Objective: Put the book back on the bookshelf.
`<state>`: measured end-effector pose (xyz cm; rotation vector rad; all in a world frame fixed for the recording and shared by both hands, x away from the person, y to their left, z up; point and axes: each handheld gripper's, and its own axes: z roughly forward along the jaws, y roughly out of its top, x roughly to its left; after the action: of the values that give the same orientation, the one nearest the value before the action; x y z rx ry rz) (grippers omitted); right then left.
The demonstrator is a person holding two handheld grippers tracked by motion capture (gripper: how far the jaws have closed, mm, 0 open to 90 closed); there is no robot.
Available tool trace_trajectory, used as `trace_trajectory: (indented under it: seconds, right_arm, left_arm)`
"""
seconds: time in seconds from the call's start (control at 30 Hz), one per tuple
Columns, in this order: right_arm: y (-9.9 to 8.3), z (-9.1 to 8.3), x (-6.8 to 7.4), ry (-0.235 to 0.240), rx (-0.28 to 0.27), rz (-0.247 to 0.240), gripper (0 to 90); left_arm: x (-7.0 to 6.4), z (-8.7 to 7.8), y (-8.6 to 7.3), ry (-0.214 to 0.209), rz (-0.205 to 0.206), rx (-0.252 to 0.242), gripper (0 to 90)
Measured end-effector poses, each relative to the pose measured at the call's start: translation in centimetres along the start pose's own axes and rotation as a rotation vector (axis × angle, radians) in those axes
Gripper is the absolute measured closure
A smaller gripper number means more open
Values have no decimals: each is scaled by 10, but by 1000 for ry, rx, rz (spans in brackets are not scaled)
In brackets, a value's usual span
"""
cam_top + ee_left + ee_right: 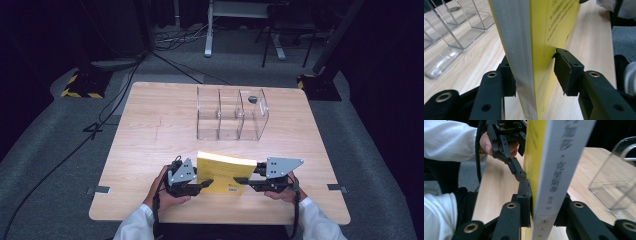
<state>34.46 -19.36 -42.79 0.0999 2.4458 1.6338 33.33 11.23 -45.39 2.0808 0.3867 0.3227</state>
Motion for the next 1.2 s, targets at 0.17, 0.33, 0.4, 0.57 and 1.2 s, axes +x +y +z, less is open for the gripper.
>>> trace_trajectory:
  seconds: [0.17, 0.33, 0.4, 0.57, 1.2]
  right_arm:
    - [-3, -11, -4, -56, 8, 8, 733]
    - [-7, -24, -11, -58, -13, 40, 705]
    - [-6, -26, -12, -53, -9, 41, 686]
    - [-7, -25, -15, -90, -3, 44, 683]
    - [-10, -13, -12, -128, 7, 72, 751]
  left_arm:
    - [10, 19, 11, -12, -9, -5, 529]
    - [12, 32, 19, -45, -3, -6, 533]
    - [13, 36, 20, -46, -10, -8, 527]
    - [15, 41, 21, -34, -39, -19, 485]
    - [15, 41, 20, -10, -46, -5, 415]
